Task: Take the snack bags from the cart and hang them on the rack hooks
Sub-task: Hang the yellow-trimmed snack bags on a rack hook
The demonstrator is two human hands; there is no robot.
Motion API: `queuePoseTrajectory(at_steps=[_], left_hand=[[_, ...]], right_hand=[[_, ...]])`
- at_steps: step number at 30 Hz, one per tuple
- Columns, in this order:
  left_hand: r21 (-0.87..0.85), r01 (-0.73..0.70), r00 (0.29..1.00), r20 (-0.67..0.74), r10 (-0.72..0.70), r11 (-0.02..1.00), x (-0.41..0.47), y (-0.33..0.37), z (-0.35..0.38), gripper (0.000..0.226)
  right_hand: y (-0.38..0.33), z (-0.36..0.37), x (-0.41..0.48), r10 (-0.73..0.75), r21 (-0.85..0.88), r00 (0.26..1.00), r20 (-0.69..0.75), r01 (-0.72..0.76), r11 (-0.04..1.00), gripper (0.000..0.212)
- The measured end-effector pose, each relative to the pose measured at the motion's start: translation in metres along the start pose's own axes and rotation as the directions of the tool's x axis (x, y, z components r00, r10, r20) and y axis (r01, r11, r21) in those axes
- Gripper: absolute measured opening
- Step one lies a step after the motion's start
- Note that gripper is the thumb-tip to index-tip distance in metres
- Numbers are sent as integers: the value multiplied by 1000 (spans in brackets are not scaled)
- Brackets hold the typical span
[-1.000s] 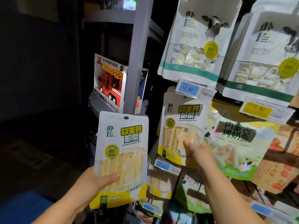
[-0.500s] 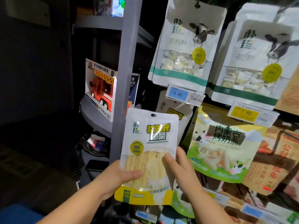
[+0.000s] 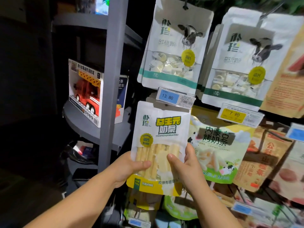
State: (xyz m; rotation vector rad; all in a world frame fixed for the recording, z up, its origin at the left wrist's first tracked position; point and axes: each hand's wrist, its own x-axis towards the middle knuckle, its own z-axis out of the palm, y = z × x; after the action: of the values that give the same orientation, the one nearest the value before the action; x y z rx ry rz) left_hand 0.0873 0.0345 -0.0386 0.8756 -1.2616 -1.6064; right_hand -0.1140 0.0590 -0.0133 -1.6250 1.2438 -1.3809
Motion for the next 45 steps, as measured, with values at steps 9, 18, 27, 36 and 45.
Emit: queuePoseTrajectory(at_steps=[9,18,27,36,45], left_hand=[[-18,3,1000,0,-3,1000,9,-2,-5,52],[-48,4,1000,23,-3,999,19,2,-2,47],[-48,-17,994,-105,12,999,41,2,-1,43],[338,3,898,-416,146,941,72,-11,-3,42],[582,-112,798,-430,421,806,65,-10,10,81]], right_hand=[[3,4,-1,-7,62,999,-34,9,998,38],[5,3,12,47,68,997,-62,-42,997,35],[13,9,38,94,-2,989,-115,-95,995,32],[20,14,65,118,-322,972,-202,-179,930,27],[23,17,53,64,-346,952,-301,-171,922,25]])
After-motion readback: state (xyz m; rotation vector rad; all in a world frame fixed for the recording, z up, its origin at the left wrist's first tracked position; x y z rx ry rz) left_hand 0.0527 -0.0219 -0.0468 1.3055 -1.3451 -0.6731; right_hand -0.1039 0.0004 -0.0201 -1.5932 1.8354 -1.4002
